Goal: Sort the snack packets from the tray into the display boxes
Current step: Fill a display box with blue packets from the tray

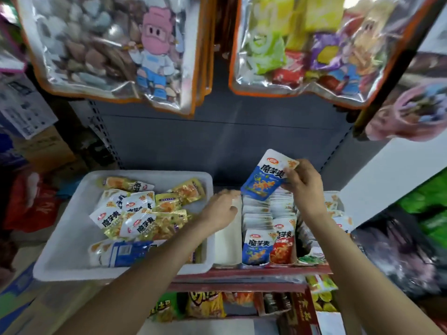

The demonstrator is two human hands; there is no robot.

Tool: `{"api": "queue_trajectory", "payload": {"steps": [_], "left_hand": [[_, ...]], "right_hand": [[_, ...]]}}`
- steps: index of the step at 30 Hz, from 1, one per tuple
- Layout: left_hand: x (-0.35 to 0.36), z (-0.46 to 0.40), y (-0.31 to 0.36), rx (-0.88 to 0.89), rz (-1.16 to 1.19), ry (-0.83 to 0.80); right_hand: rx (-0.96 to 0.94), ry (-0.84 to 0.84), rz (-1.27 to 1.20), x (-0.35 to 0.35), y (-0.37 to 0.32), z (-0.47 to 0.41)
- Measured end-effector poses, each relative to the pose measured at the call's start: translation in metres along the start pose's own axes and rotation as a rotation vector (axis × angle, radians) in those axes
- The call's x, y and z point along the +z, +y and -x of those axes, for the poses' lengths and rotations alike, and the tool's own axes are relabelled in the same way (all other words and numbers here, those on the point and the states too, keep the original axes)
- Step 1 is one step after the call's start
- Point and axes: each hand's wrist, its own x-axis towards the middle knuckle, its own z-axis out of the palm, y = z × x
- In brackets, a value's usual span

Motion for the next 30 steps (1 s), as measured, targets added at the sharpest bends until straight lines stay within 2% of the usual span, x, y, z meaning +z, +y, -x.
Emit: {"api": "queue_trajectory", "payload": {"steps": [4, 9, 13, 16, 20, 26, 30], "left_hand": [[0.012, -0.008, 0.011, 0.011, -0.094, -0.084], [0.014, -0.007, 0.011, -0.017, -0.088, -0.033], [0.017, 0.0, 0.008, -0.011, -0.058, -0.012], [0.019, 0.003, 0.007, -0.009, -0.014, 0.009], [0.018, 0.005, 0.009, -0.013, -0.001, 0.008], [0.02, 0.007, 0.01, -0.046, 0.084, 0.017], [0.021, 0.007, 0.01, -0.07, 0.123, 0.038]], "right_hand": [[0.012, -0.004, -0.008, -0.006, 0.005, -0.006], [0.023, -0.086, 0.029, -0.009, 0.015, -0.011], [0.018, -0.16, 0.163, -0.01, 0.029, -0.009], [0.038, -0.155, 0.236, -0.01, 0.037, -0.007], [-0.108, -0.139, 0.46, -0.013, 0.041, -0.005], [-0.175, -0.357, 0.899, 0.002, 0.059, -0.006], [-0.223, -0.289, 0.783, 0.013, 0.053, 0.001]]}}
